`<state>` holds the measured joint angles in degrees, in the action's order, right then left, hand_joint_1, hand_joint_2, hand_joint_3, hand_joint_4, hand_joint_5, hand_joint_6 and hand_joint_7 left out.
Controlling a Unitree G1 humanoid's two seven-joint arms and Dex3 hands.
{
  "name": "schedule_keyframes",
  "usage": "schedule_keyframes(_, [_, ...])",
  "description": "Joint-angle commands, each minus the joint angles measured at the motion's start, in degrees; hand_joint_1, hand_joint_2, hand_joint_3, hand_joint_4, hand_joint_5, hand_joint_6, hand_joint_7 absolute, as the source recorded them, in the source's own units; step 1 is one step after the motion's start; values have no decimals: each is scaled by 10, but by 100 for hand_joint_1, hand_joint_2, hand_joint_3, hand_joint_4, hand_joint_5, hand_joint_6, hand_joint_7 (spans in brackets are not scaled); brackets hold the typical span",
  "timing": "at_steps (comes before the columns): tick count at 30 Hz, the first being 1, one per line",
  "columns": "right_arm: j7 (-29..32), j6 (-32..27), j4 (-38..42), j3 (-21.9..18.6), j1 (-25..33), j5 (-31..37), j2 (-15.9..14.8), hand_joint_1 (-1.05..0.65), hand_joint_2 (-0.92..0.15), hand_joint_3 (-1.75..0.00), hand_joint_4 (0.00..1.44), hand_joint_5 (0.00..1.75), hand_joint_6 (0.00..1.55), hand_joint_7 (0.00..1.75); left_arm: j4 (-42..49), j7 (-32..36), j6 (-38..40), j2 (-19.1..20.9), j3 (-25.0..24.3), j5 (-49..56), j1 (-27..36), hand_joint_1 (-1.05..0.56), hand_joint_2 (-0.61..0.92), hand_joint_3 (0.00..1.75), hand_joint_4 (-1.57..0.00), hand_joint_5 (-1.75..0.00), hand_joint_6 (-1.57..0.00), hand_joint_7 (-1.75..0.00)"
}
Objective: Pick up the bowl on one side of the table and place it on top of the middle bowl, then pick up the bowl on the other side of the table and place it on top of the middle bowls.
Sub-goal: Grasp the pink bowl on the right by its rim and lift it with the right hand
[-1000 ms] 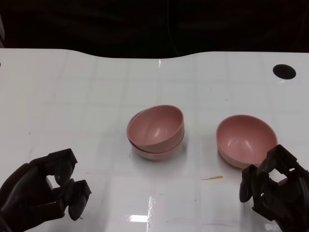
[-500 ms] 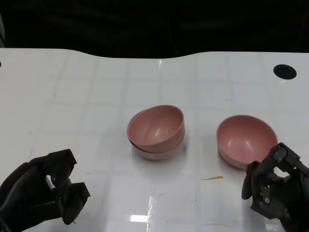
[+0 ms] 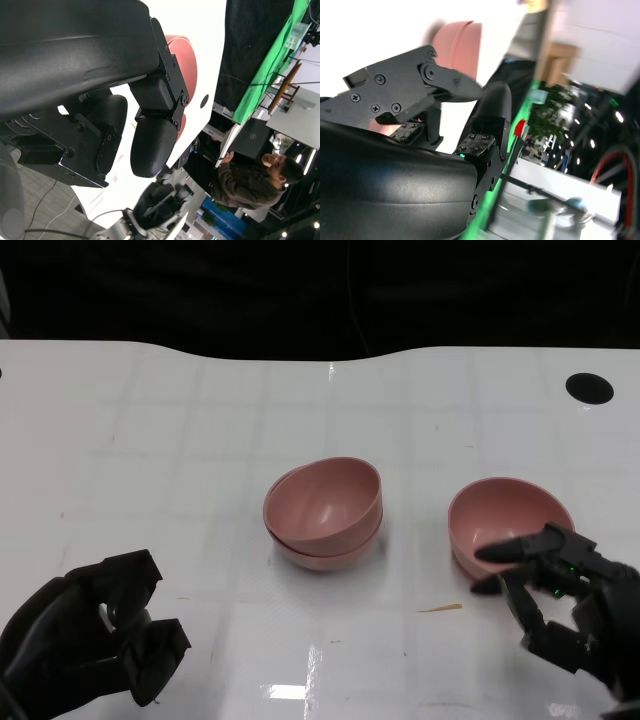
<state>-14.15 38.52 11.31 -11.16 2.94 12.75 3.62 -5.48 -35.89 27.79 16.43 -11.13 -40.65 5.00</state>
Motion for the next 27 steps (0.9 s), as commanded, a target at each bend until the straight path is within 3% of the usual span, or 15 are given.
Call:
schedule_keyframes(1, [114,28,-176,-4,17,319,-105,-68,-92,-29,54,1,58,1,-24,37,17,5,-7,9,-3,25,89,163,-133,-175,-111,-175])
schedule_keyframes(11, [164,-91,-235,56,14,428,-157,-85,-92,-29,37,0,44,0,-27,41,29,5,-12,4,-4,23,92,159,-134,-175,-111,-175])
schedule_keyframes(19, [165,-176,-205,114,-17,449,-203,-89,-92,-26,35,0,40,0,-39,57,33,4,-11,11,-1,28,92,158,-134,-175,-110,-175])
schedule_keyframes(27, [186,-220,-123,170,-57,445,-241,-87,-92,-25,37,1,40,0,-44,63,38,1,-13,10,1,27,92,157,-133,-175,-107,-175])
